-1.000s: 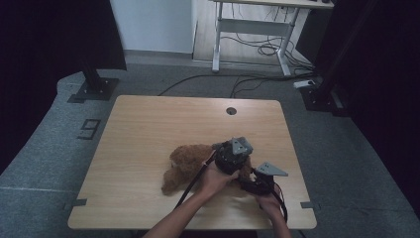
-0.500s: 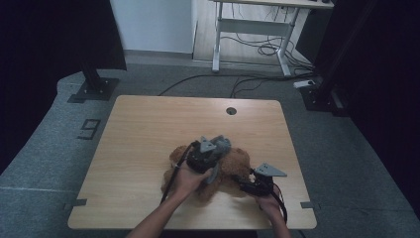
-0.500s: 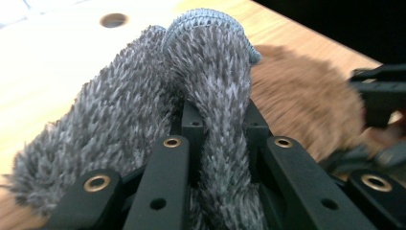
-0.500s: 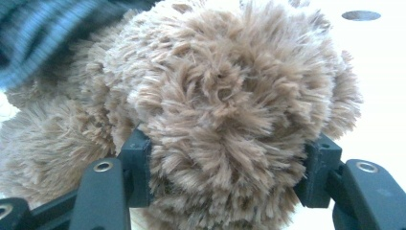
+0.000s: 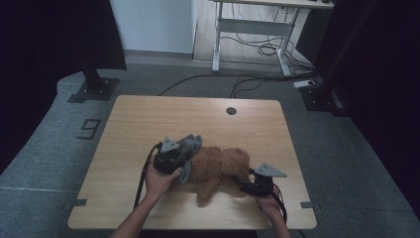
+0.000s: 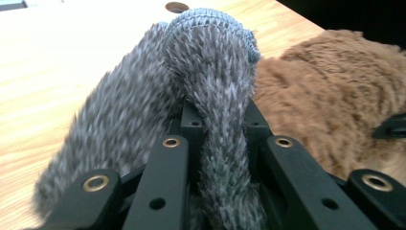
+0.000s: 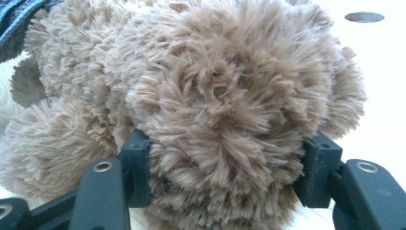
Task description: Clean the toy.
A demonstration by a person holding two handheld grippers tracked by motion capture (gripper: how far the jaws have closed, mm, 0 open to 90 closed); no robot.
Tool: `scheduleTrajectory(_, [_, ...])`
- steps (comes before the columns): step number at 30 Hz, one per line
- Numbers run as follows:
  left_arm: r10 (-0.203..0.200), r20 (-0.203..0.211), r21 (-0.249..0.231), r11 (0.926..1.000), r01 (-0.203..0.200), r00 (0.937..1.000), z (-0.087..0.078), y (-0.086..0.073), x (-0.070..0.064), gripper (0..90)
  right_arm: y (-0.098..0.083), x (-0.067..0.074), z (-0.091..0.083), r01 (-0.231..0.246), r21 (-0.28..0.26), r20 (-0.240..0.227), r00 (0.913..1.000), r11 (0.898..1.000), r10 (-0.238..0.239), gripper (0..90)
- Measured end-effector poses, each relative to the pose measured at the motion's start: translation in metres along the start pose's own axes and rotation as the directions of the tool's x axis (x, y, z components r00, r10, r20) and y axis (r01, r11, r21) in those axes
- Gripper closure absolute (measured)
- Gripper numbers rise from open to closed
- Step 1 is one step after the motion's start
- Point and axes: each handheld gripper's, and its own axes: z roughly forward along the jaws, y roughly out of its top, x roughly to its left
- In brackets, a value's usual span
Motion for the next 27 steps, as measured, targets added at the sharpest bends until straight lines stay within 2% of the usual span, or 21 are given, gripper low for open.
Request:
scheduleTrajectory(1, [-0.004, -0.016, -0.001, 1.0, 0.004, 0.9999, -0.001, -0.001, 0.003, 77.1, 0.0, 0.0, 0.0, 0.001, 0.002, -0.001, 1.0, 1.0, -0.001, 37.6])
scheduleTrajectory(2, [0.012, -0.063, -0.001, 0.9999, -0.012, 0.9979, -0.002, -0.004, 0.006, 77.1, 0.0, 0.0, 0.0, 0.0, 0.002, -0.001, 1.0, 1.0, 0.0, 37.6])
scheduleTrajectory(4, [0.053, -0.148, 0.03, 0.9983, -0.049, 0.9875, -0.002, -0.008, 0.01, 77.2, 0.0, -0.001, 0.0, -0.003, 0.002, -0.001, 1.0, 1.0, 0.003, 37.6])
scheduleTrajectory(5, [0.043, -0.153, 0.054, 0.9979, -0.036, 0.9873, 0.001, -0.013, 0.015, 77.2, 0.0, -0.002, 0.0, -0.009, 0.003, -0.002, 1.0, 1.0, 0.009, 37.6])
scheduleTrajectory(6, [0.017, -0.137, 0.081, 0.9967, -0.006, 0.9904, 0.005, -0.022, 0.022, 77.2, -0.001, -0.003, -0.001, -0.014, 0.002, -0.001, 0.9999, 1.0, 0.014, 37.6])
scheduleTrajectory(9, [-0.03, -0.102, 0.041, 0.9986, 0.034, 0.9944, 0.007, -0.035, 0.028, 77.3, -0.002, -0.006, -0.001, -0.033, -0.002, -0.009, 0.9994, 0.999, 0.033, 37.6])
scheduleTrajectory(15, [-0.008, -0.084, 0.06, 0.9981, 0.013, 0.9965, 0.01, -0.025, 0.017, 77.4, -0.001, -0.003, 0.0, -0.019, -0.007, 0.002, 0.9998, 1.0, 0.019, 38.7])
scheduleTrajectory(17, [-0.033, -0.057, 0.052, 0.998, 0.036, 0.9978, 0.012, -0.023, 0.016, 77.7, -0.001, -0.002, 0.0, -0.013, -0.01, 0.002, 0.9999, 1.0, 0.013, 39.7])
scheduleTrajectory(23, [-0.119, 0.013, 0.027, 0.9925, 0.119, 0.9928, 0.013, -0.023, 0.021, 78.2, -0.001, -0.001, -0.001, 0.008, -0.035, -0.01, 0.9999, 0.999, -0.009, 43.2])
scheduleTrajectory(25, [-0.136, 0.027, 0.02, 0.9906, 0.135, 0.9904, 0.014, -0.022, 0.022, 78.5, 0.001, 0.002, -0.001, 0.02, -0.048, -0.012, 0.9997, 0.999, -0.021, 46.3])
scheduleTrajectory(27, [-0.137, 0.034, 0.012, 0.9905, 0.137, 0.9899, 0.014, -0.02, 0.023, 78.8, 0.005, 0.007, 0.0, 0.055, -0.053, 0.007, 0.9985, 0.997, -0.055, 48.9])
